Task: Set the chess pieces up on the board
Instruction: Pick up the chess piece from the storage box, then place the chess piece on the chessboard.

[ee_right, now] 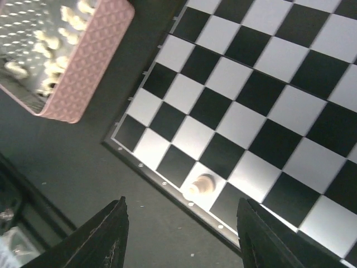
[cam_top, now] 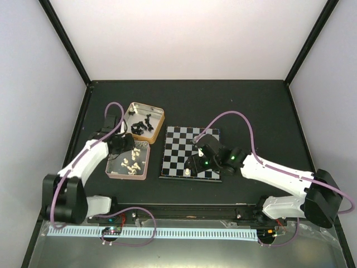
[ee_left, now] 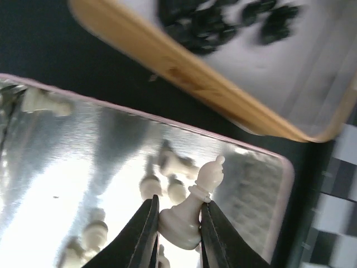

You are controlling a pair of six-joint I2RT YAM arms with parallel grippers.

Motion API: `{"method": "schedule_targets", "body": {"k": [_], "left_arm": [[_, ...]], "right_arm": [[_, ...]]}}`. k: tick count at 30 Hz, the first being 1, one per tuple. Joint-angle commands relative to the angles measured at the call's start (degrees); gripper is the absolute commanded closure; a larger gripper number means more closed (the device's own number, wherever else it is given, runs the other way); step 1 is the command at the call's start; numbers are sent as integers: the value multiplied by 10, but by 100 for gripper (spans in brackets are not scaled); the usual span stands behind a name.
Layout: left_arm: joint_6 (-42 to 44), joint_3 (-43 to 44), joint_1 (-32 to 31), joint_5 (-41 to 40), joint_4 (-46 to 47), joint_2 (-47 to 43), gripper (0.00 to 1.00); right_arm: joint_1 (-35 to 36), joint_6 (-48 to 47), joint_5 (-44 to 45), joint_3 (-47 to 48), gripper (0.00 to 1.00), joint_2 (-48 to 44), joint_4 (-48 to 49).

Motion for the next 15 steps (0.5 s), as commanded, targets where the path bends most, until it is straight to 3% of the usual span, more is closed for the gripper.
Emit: {"method": "schedule_targets", "body": {"k": [1,8,12,15], "left_arm": [[-1,-4,-23,105,-11,-92,94],[-5,-1,-111,279,99,-165,93],[14,14,-174,286,146,-158,95],[28,21,-206,284,172,-147,95]], "right_arm": [[-18,-6,-90,23,45,-16,37],[-72,28,-236,41,37,-30,107],[-91,58,-267,74,34,-22,129],[-100,56,-243,119,34,-8,97]]}}
